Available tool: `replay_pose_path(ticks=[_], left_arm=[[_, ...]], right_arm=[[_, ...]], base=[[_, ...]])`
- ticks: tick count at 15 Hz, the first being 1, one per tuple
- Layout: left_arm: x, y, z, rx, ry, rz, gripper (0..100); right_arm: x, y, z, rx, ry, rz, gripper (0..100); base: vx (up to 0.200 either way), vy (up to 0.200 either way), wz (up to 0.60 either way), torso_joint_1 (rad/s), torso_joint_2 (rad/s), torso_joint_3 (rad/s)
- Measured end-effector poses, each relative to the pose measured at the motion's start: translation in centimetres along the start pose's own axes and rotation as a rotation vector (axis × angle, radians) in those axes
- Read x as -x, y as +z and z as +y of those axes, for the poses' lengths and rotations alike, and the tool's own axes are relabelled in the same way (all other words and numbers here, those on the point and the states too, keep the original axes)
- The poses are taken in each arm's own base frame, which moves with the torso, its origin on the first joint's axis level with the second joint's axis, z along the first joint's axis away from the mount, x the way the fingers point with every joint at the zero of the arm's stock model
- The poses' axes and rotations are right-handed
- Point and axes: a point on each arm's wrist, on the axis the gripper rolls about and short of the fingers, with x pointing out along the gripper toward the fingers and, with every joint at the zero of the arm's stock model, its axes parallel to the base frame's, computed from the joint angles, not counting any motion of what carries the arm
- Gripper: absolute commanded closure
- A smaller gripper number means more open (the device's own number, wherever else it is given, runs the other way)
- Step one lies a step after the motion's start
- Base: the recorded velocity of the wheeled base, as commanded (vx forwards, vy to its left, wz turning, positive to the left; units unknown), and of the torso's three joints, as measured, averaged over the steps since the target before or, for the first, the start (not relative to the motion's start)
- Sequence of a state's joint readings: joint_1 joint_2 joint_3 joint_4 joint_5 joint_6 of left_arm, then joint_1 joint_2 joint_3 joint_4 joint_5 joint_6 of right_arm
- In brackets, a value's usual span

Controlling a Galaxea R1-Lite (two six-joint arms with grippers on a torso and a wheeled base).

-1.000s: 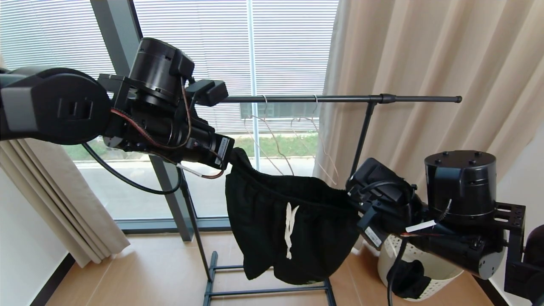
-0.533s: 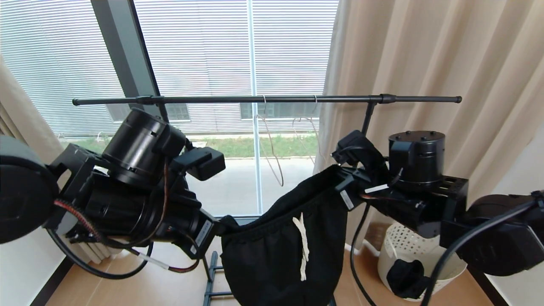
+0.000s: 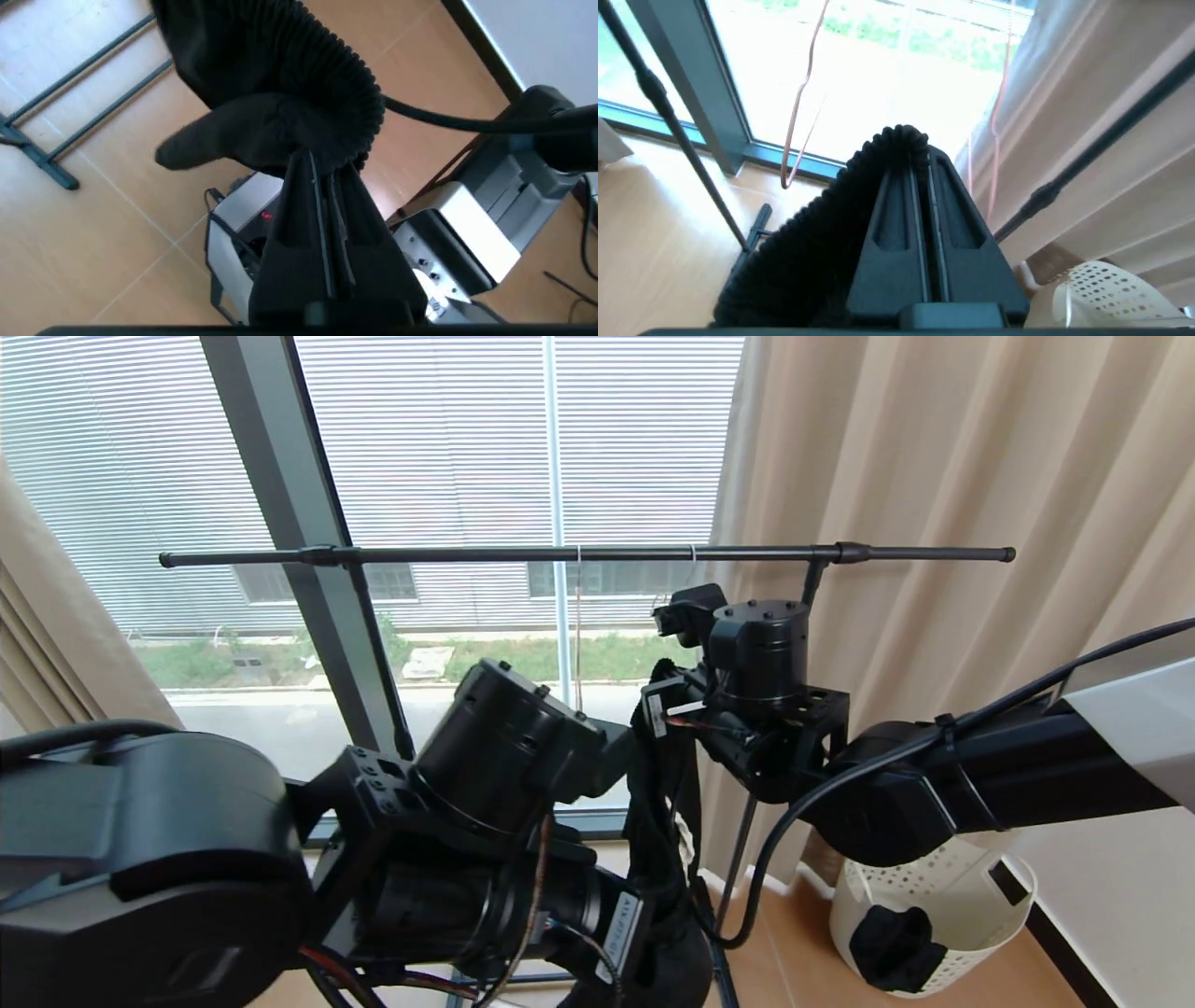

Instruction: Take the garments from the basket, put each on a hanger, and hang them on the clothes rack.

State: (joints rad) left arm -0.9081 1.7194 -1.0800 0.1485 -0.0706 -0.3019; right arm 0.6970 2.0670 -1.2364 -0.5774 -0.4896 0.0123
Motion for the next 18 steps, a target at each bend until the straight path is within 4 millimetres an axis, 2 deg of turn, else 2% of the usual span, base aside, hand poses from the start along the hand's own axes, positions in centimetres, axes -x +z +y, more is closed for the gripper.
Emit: replay_pose_path(ticks=[3, 6, 9, 12, 15, 18], left_arm=[[-1.8, 0.5, -1.4, 0.044, -0.023, 0.013, 100], [-2.3, 0.0, -0.4, 0.059, 0.072, 0.016, 100], [-0.9, -0.4, 2.3, 0.111, 0.167, -0.003, 100], [1.0, 0.5, 5.9, 0.175, 0.260, -0.068, 100], [3.2, 3.7, 10.0, 0.215, 0.373, -0.219, 100], [4.2, 7.3, 12.0, 0.238, 0.412, -0.355, 100]], right_arm=[[-0.2, -0.5, 0.8, 0.003, 0.014, 0.009, 100], [-0.4, -0.5, 0.0, 0.009, -0.010, 0.030, 100], [-0.2, 0.1, -1.6, 0.012, -0.050, 0.045, 100], [-0.1, 0.7, -3.4, 0.015, -0.090, 0.054, 100], [0.9, 0.6, -4.3, 0.054, -0.111, 0.077, 100], [2.5, -0.5, -5.0, 0.144, -0.113, 0.124, 100]], base=[[0.000, 0.000, 0.00, 0.000, 0.00, 0.000], [0.000, 0.000, 0.00, 0.000, 0.00, 0.000], [0.000, 0.000, 0.00, 0.000, 0.00, 0.000], [0.000, 0.000, 0.00, 0.000, 0.00, 0.000], [0.000, 0.000, 0.00, 0.000, 0.00, 0.000], [0.000, 0.000, 0.00, 0.000, 0.00, 0.000]])
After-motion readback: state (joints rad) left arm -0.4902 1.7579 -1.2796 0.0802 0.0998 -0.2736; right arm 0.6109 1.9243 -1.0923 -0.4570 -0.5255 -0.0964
